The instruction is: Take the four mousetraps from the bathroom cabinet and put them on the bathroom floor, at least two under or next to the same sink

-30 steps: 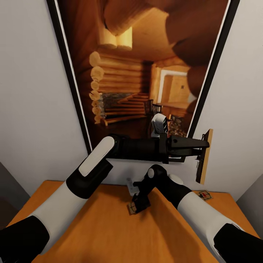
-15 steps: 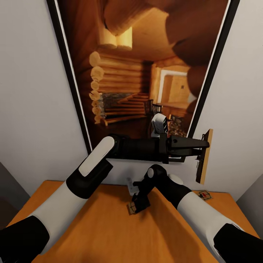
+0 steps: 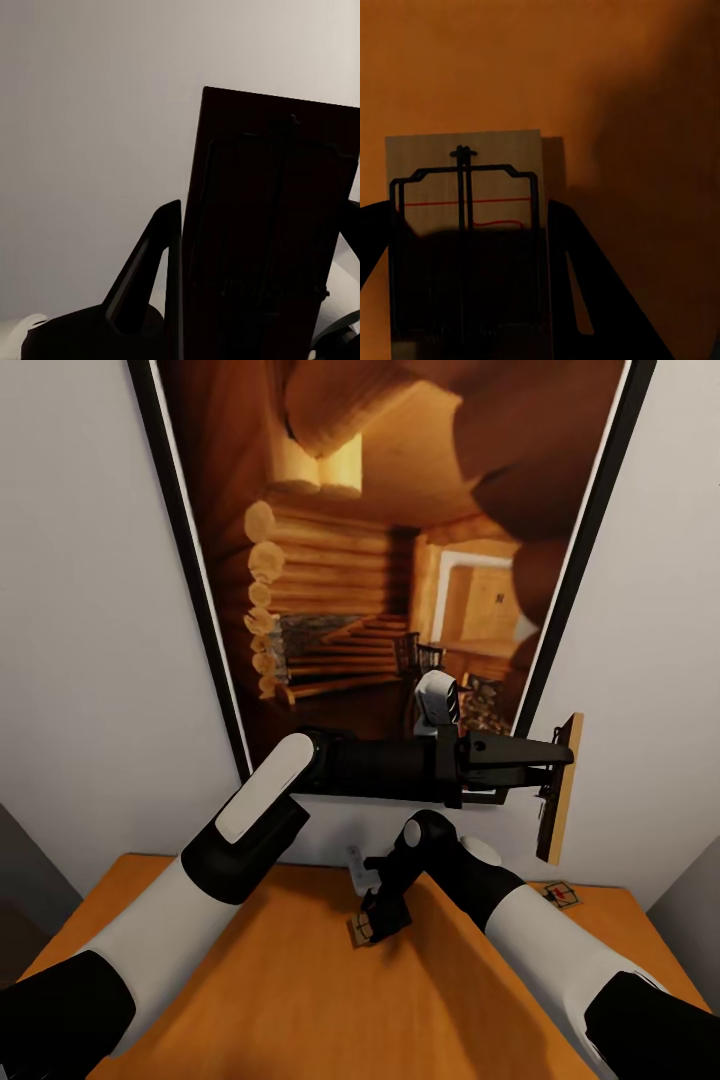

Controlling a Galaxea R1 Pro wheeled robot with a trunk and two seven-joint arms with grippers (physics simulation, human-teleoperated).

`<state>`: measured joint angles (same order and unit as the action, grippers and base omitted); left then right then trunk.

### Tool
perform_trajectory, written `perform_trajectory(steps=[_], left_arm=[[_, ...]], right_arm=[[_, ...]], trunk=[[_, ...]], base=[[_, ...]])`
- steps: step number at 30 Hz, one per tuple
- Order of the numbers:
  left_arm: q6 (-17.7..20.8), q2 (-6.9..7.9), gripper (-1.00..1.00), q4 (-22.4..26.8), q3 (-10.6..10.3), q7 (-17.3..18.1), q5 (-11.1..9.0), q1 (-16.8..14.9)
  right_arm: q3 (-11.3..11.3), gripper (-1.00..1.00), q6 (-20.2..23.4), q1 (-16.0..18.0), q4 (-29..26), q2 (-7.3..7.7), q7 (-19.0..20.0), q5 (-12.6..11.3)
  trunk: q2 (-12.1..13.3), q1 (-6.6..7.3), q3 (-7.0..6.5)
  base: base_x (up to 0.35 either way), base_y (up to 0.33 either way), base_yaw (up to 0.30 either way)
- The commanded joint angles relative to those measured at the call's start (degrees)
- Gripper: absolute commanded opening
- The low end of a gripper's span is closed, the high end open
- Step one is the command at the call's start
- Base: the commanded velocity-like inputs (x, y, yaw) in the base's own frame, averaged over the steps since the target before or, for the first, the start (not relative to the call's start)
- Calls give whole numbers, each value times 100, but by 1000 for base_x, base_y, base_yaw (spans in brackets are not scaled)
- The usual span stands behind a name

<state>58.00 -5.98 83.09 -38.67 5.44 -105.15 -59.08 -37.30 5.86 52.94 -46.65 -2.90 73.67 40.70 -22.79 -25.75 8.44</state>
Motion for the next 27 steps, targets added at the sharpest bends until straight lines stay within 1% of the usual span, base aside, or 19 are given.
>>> perform_trajectory(steps=[1,27], left_arm=[[9,0,-100,-3,0,44,65,-7],[3,6,-100,-3,9,60,65,-7]], right_arm=[[-6,-100,90,6,-8,0,29,-1],[-6,-100,90,6,16,17,24,2]], trunk=[[-13,-4,13],[-13,-4,13]], base=[[0,0,0],[-2,0,0]])
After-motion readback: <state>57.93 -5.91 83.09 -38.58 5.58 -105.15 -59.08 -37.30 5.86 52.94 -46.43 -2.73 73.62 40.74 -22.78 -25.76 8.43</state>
